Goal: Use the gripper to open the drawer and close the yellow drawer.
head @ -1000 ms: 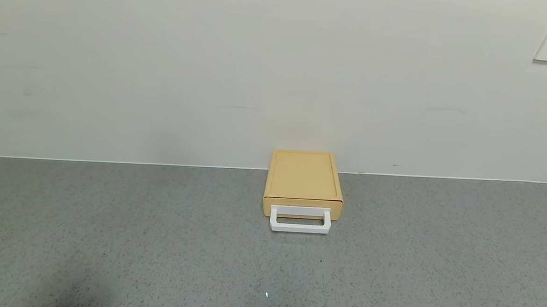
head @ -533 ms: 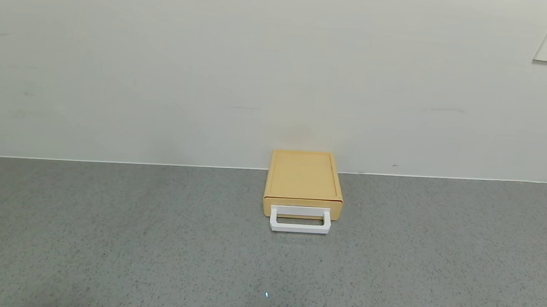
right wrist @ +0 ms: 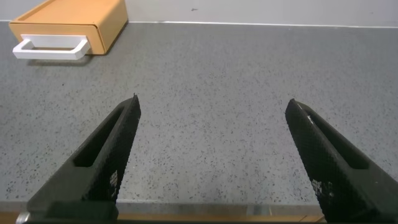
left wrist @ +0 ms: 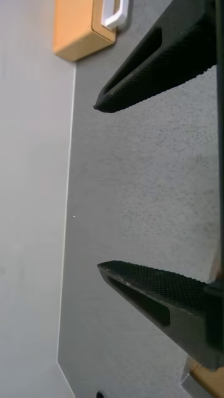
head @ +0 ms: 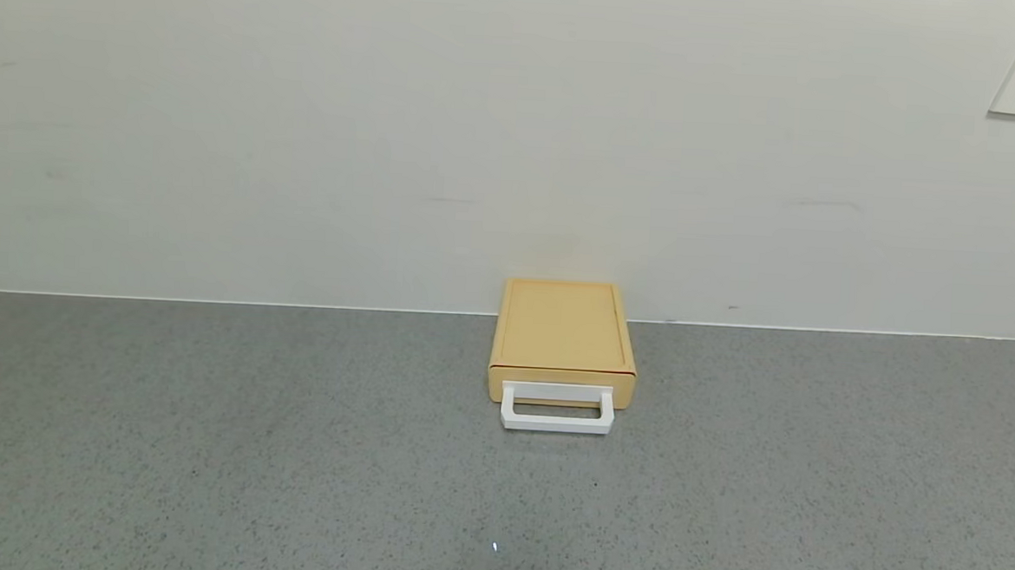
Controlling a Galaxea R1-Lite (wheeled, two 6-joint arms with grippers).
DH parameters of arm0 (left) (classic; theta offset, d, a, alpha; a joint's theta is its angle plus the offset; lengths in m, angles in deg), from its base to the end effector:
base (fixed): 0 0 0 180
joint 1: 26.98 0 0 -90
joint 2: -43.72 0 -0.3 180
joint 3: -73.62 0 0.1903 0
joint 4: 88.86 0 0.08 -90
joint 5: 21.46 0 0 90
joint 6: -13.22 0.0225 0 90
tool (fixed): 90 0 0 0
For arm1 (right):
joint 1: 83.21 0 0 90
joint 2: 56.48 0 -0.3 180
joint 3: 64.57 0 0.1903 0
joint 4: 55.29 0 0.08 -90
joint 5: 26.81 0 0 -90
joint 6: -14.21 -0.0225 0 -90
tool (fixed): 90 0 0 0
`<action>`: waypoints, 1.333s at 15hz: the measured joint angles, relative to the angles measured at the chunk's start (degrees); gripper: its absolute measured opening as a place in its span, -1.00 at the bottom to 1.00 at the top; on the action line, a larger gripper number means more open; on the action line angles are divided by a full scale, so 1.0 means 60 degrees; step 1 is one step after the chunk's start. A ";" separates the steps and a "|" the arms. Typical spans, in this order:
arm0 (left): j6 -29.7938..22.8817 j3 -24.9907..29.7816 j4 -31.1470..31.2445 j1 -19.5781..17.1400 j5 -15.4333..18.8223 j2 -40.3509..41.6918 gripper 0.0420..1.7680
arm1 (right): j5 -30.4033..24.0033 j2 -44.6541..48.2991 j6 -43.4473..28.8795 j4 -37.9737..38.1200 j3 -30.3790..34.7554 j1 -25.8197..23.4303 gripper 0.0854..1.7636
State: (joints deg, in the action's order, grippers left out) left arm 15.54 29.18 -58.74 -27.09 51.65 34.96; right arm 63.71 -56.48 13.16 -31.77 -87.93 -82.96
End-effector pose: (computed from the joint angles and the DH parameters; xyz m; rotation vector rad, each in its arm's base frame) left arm -0.0409 0.0065 0.1665 0.0260 -0.0903 0.2984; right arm -0.0228 -0.0003 0.0752 0.0183 0.0027 -0.0047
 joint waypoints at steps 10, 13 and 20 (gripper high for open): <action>0.0228 0.3298 -0.2223 -0.0018 0.1861 0.1412 0.94 | -0.0002 0.0000 0.0002 0.0000 0.0000 0.0000 0.94; 0.0136 0.3487 -0.1808 -0.0018 0.2692 0.1457 0.94 | 0.0000 0.0000 0.0000 0.0004 0.0000 -0.0004 0.94; 0.0004 0.3513 -0.1144 -0.0012 0.2922 0.1469 0.94 | 0.0000 0.0000 0.0000 0.0004 0.0000 -0.0004 0.94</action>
State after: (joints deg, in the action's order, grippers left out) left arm 15.56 50.25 -65.60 -27.17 69.18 43.77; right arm 63.71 -56.48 13.16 -31.74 -87.93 -82.99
